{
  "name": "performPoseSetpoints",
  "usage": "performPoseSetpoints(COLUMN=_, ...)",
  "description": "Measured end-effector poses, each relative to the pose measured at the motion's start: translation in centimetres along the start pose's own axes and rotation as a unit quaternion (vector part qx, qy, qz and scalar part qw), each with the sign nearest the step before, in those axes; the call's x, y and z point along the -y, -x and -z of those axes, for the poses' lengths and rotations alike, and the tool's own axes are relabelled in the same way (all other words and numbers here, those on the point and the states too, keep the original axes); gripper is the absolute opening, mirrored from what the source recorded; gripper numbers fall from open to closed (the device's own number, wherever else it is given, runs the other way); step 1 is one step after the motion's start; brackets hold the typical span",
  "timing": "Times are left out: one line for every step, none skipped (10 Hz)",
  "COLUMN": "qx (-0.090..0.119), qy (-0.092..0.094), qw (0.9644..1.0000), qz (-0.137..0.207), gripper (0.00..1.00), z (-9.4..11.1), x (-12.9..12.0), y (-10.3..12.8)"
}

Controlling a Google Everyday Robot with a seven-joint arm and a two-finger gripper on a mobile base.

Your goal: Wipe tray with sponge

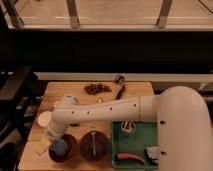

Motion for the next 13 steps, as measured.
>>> performPoseSetpoints(qx=0.001, qy=0.004, qw=1.0000, qz=-0.004, gripper=0.71, z=-0.2, x=-0.1, y=0.1)
performPoseSetpoints(qx=0.002, qy=0.013, qw=0.9999, qz=-0.007, gripper=0.61, z=-0.3, x=-0.1, y=0.1)
performPoseSetpoints(qx=0.003, qy=0.014, qw=0.9999, qz=-0.006, gripper=0.52, z=-0.3, x=0.0, y=0.1)
performPoseSetpoints(qx=0.004, qy=0.018, qw=0.9998, qz=-0.006, gripper=0.42, z=-0.1, x=0.0, y=0.1)
performPoseSetpoints(qx=0.004, qy=0.023, qw=0.9997, qz=-0.008, gripper=0.30, z=0.2, x=-0.1, y=0.2)
performPoseSetpoints(qx=0.005, qy=0.026, qw=0.9996, qz=-0.008, gripper=0.22, z=0.4, x=-0.2, y=0.2)
performPoseSetpoints(qx=0.005, qy=0.030, qw=0.9995, qz=-0.010, gripper=0.12, z=0.7, x=-0.3, y=0.3)
performPoseSetpoints(qx=0.004, qy=0.036, qw=0.9993, qz=-0.010, gripper=0.04, z=1.1, x=-0.5, y=0.4)
performPoseSetpoints(qx=0.002, qy=0.042, qw=0.9991, qz=-0.011, gripper=0.00, z=1.6, x=-0.9, y=0.5)
performPoseSetpoints(qx=-0.001, qy=0.045, qw=0.9989, qz=-0.012, gripper=0.00, z=2.0, x=-1.1, y=0.5)
performPoseSetpoints(qx=-0.006, qy=0.050, qw=0.9987, qz=-0.012, gripper=0.00, z=2.5, x=-1.3, y=0.4)
performPoseSetpoints(qx=-0.013, qy=0.054, qw=0.9984, qz=-0.013, gripper=0.00, z=3.1, x=-1.6, y=0.4)
performPoseSetpoints(qx=-0.017, qy=0.057, qw=0.9982, qz=-0.013, gripper=0.00, z=3.5, x=-1.7, y=0.4)
